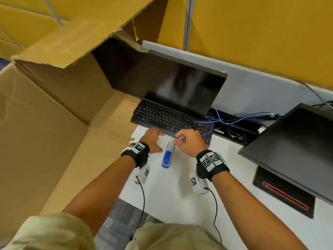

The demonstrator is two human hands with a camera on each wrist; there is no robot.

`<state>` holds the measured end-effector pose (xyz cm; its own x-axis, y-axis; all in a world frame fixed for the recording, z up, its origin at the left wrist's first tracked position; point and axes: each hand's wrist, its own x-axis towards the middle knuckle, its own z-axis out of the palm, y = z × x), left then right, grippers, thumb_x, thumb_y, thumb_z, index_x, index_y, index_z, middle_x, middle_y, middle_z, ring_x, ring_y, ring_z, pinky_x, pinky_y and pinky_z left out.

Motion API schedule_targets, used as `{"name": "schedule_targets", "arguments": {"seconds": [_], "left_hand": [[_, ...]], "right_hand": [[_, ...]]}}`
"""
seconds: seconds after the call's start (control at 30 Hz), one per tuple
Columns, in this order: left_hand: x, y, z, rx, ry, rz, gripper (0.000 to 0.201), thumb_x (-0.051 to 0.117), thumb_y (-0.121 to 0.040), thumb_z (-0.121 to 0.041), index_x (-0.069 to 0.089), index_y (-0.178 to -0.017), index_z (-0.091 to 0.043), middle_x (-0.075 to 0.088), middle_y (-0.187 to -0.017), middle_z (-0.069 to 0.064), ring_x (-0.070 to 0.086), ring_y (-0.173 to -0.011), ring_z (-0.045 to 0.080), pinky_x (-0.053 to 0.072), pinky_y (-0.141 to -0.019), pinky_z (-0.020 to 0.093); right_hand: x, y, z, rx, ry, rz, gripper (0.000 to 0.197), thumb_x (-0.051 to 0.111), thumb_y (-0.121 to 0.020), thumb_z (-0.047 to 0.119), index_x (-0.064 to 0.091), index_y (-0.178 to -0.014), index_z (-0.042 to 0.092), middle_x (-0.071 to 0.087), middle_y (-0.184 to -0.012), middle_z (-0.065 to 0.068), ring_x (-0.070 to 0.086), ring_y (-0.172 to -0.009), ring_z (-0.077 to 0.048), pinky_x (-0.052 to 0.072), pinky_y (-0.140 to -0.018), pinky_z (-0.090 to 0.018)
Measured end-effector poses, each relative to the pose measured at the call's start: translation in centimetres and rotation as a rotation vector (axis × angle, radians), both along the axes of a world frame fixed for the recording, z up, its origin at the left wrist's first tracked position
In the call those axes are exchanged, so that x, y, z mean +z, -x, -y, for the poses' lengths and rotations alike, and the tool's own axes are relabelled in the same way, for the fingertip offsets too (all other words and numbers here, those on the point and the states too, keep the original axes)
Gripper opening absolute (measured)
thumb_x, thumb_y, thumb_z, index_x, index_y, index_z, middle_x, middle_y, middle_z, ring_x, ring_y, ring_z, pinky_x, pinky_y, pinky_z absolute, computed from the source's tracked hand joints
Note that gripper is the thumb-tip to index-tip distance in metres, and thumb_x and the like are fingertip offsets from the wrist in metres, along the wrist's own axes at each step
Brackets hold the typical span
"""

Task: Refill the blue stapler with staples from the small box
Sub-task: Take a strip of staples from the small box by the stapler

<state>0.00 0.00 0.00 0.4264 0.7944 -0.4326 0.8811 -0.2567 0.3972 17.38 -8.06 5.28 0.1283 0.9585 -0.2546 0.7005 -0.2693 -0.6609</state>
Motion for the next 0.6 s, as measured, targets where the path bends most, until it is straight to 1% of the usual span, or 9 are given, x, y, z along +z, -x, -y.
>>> {"name": "schedule_targets", "arguments": {"seconds": [0.07,0.13,0.2,0.27,0.3,0.37,0.47,0.53,0.6], "left_hand": [[-0.6,0.4,0.2,0.005,0.04,-0.079,0.084,0.083,-0.07,-0.026,0.04,-0.142,-0.025,0.02,-0.159,0.006,0.032,-0.141,0.029,0.035,-0.113,0.041],[-1.8,1.0,0.7,-0.007,0.065,-0.1,0.09,0.083,-0.07,-0.022,0.035,-0.145,-0.024,0.022,-0.158,0.007,0.038,-0.137,0.03,0.039,-0.11,0.041],[-2.7,1.4,1.0,0.0,0.045,-0.058,0.088,0.082,-0.071,-0.018,0.035,-0.145,-0.025,0.029,-0.155,0.008,0.041,-0.135,0.03,0.041,-0.109,0.041],[-3.1,1.6,1.2,0.027,-0.005,0.001,0.078,0.078,-0.075,-0.013,0.04,-0.142,-0.023,0.039,-0.15,0.008,0.044,-0.131,0.03,0.041,-0.109,0.039],[-3.2,1.6,1.3,0.041,-0.019,0.026,0.073,0.077,-0.077,-0.012,0.043,-0.141,-0.022,0.044,-0.147,0.008,0.046,-0.13,0.029,0.041,-0.108,0.038],[-3.4,1.5,1.4,0.061,-0.01,0.068,0.067,0.076,-0.078,-0.014,0.047,-0.138,-0.023,0.051,-0.142,0.007,0.048,-0.127,0.029,0.042,-0.105,0.038],[-3.8,1.4,1.6,0.078,0.045,0.142,0.063,0.078,-0.074,-0.021,0.049,-0.129,-0.033,0.062,-0.128,0.005,0.056,-0.113,0.027,0.051,-0.097,0.043],[-4.4,1.4,1.7,0.095,0.079,0.184,0.059,0.078,-0.073,-0.023,0.047,-0.12,-0.04,0.065,-0.116,0.006,0.059,-0.104,0.028,0.056,-0.089,0.046],[-4.5,1.4,1.6,0.109,0.107,0.209,0.055,0.077,-0.074,-0.021,0.045,-0.114,-0.042,0.064,-0.11,0.009,0.062,-0.098,0.029,0.058,-0.085,0.047]], "right_hand": [[-1.0,0.5,0.1,0.032,0.075,0.051,0.024,0.062,-0.087,0.032,0.068,-0.106,0.02,0.072,-0.094,-0.003,0.061,-0.091,-0.019,0.051,-0.086,-0.035],[-2.2,1.2,0.5,0.075,0.123,0.093,0.021,0.057,-0.085,0.028,0.068,-0.102,0.021,0.071,-0.095,-0.002,0.06,-0.09,-0.02,0.051,-0.087,-0.037],[-3.0,1.7,0.5,0.078,0.125,0.077,0.019,0.054,-0.082,0.025,0.068,-0.094,0.023,0.07,-0.093,-0.002,0.063,-0.085,-0.022,0.054,-0.079,-0.038],[-3.5,2.1,0.4,0.088,0.13,0.084,0.011,0.06,-0.082,0.024,0.067,-0.09,0.025,0.069,-0.091,-0.001,0.062,-0.083,-0.022,0.052,-0.072,-0.033],[-3.9,2.3,0.3,0.101,0.142,0.093,0.01,0.063,-0.082,0.025,0.067,-0.091,0.025,0.068,-0.093,-0.001,0.062,-0.085,-0.022,0.052,-0.073,-0.033],[-4.6,2.6,0.4,0.146,0.165,0.119,0.015,0.066,-0.083,0.024,0.067,-0.097,0.023,0.068,-0.1,-0.001,0.063,-0.092,-0.024,0.054,-0.08,-0.038],[-5.4,3.0,0.4,0.2,0.168,0.133,0.025,0.065,-0.08,0.018,0.066,-0.105,0.021,0.066,-0.11,-0.002,0.062,-0.099,-0.028,0.053,-0.085,-0.041],[-6.0,3.3,0.6,0.238,0.171,0.133,0.032,0.066,-0.078,0.019,0.063,-0.11,0.021,0.065,-0.114,-0.003,0.062,-0.101,-0.029,0.053,-0.086,-0.042],[-6.5,3.5,0.8,0.273,0.176,0.142,0.037,0.068,-0.079,0.022,0.06,-0.115,0.02,0.064,-0.116,-0.004,0.062,-0.102,-0.029,0.053,-0.086,-0.04]]}}
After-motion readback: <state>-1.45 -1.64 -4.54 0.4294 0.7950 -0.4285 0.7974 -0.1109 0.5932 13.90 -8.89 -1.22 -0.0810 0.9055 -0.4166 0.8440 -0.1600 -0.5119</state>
